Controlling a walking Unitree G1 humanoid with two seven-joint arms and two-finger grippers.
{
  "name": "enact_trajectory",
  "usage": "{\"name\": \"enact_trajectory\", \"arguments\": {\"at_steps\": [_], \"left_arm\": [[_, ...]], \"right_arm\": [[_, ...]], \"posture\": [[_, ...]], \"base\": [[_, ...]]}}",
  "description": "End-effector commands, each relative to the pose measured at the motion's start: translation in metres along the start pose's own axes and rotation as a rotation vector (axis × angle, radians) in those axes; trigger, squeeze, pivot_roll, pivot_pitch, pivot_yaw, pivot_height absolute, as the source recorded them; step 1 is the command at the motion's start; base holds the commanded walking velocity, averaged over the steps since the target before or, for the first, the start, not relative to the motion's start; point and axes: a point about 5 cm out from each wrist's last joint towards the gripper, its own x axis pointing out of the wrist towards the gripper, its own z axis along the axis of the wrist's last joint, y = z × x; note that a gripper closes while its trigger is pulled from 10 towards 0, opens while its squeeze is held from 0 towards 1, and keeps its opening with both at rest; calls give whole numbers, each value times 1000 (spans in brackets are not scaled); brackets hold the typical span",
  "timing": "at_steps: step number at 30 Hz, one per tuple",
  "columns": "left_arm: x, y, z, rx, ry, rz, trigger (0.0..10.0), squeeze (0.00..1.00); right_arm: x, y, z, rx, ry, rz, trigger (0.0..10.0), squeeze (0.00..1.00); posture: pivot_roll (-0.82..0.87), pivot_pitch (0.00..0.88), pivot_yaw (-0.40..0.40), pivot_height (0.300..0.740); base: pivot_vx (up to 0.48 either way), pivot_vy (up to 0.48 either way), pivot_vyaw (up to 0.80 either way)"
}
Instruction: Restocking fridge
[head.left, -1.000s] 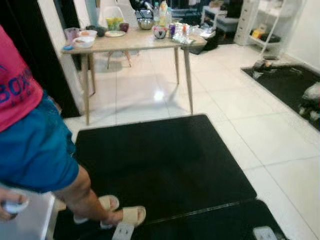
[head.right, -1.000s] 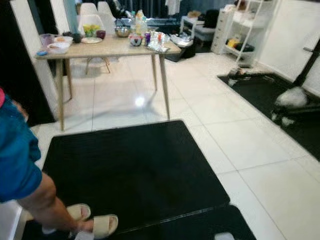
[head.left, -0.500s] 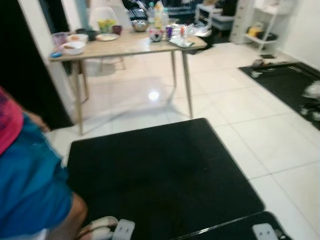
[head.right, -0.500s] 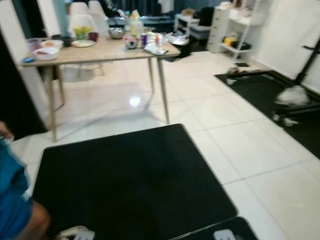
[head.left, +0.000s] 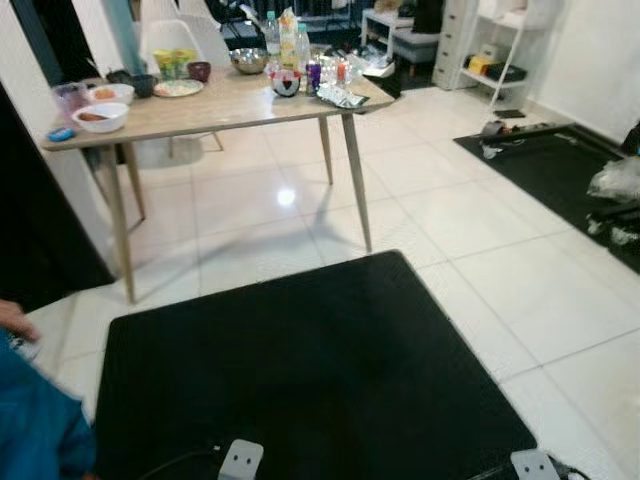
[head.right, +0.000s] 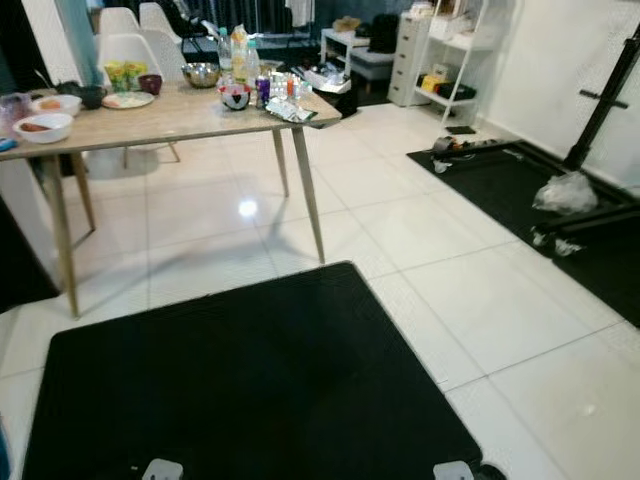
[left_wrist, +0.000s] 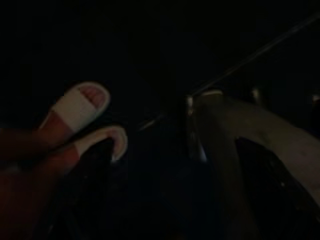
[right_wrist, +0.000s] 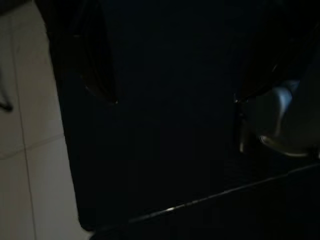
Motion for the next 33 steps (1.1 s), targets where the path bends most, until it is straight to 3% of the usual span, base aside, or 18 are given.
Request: {"name": "enact_trajectory", "arguments": {"at_steps": [1, 9, 18, 33], "left_arm": [[1, -6, -3, 2, 17, -16, 10000, 0], [2, -12, -4, -3, 17, -22, 10000, 0], [1, -19, -14, -8, 30, -29, 10000, 0], [3, -20, -5, -14, 22, -25, 10000, 0]], "right_arm": [[-1, -7, -5, 7, 18, -18, 10000, 0], [-1, -10, -1, 2, 12, -20, 10000, 0], [-1, -8, -5, -1, 20, -20, 10000, 0], [-1, -3, -5, -7, 23, -12, 10000, 0]], "posture": [[-32, 0, -31, 738], [-32, 0, -37, 738], [-30, 0, -39, 738], [-7, 0, -34, 738]], "base": [[386, 0, 0], [387, 0, -491], [387, 0, 0], [386, 0, 0]]}}
